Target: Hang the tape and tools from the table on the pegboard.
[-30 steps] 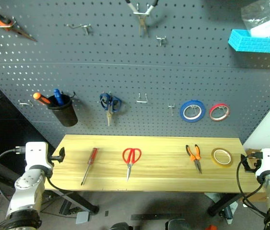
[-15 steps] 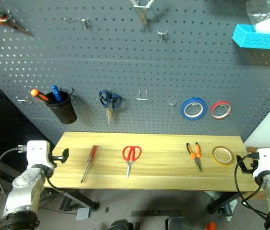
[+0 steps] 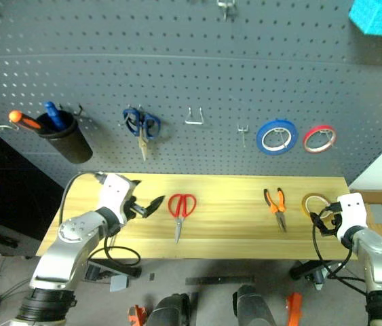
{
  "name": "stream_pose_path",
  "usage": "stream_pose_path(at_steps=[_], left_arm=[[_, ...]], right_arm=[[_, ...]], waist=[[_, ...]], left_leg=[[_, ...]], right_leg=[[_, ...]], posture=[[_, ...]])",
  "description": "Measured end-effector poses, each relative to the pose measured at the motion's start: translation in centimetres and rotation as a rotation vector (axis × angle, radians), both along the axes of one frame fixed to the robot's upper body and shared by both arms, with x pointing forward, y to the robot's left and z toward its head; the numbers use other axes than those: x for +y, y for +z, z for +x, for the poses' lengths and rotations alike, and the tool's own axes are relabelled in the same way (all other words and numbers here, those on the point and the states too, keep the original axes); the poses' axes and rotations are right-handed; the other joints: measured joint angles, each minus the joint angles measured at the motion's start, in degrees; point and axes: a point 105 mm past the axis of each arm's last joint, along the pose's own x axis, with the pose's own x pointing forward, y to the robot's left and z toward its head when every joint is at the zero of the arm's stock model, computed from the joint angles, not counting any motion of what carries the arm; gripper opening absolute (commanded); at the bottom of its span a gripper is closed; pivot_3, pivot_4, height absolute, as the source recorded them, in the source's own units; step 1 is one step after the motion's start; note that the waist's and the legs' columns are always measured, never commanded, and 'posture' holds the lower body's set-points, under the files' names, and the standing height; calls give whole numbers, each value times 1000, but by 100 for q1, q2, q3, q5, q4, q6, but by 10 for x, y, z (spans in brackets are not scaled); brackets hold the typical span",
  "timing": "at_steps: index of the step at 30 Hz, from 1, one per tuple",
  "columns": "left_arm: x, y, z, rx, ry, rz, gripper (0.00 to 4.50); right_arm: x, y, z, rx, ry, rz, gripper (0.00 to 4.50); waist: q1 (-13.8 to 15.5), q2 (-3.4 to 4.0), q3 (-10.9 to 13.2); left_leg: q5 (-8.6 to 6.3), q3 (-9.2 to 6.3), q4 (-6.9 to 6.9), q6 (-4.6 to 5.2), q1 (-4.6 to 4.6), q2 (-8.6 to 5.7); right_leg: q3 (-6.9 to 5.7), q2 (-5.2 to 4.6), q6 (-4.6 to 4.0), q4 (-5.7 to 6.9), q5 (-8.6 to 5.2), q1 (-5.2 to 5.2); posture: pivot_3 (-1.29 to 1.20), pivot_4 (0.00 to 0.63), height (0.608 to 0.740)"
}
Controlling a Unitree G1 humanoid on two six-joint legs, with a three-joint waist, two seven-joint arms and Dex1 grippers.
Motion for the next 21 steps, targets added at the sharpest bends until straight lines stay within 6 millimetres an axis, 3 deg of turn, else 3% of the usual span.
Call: stream_pose_path(at_steps=[3, 6, 14, 21], left_arm=[[-37, 10, -11, 13, -226, 2, 4473], [-59, 15, -22, 41, -389, -6, 4473], [-73, 26, -23, 25, -521, 42, 4473], [-72, 21, -24, 29, -539, 69, 4473]], right_arm=[[10, 6, 19, 23, 36, -5, 4500], [11, 7, 33, 48, 42, -20, 4500], [2, -7, 54, 153, 6, -21, 4500], [0, -18, 61, 242, 28, 14, 4500]], waist=[[-19, -4, 155], [-39, -4, 262], [-83, -15, 450], [-108, -21, 493]], left_leg=[[0, 1, 3, 0, -1, 1], [-1, -1, 0, 1, -5, 3], [-9, 2, 7, 6, -27, 1], [-14, -2, 10, 6, -67, 4]], right_leg=[[0, 1, 1, 2, 1, -2], [-2, 3, 1, -1, 0, -3], [-2, -1, -27, -16, 16, -15], [-8, 0, -29, -8, 18, -59]], posture=[[-165, 297, 740], [-168, 311, 740], [-149, 321, 740], [-126, 324, 740]])
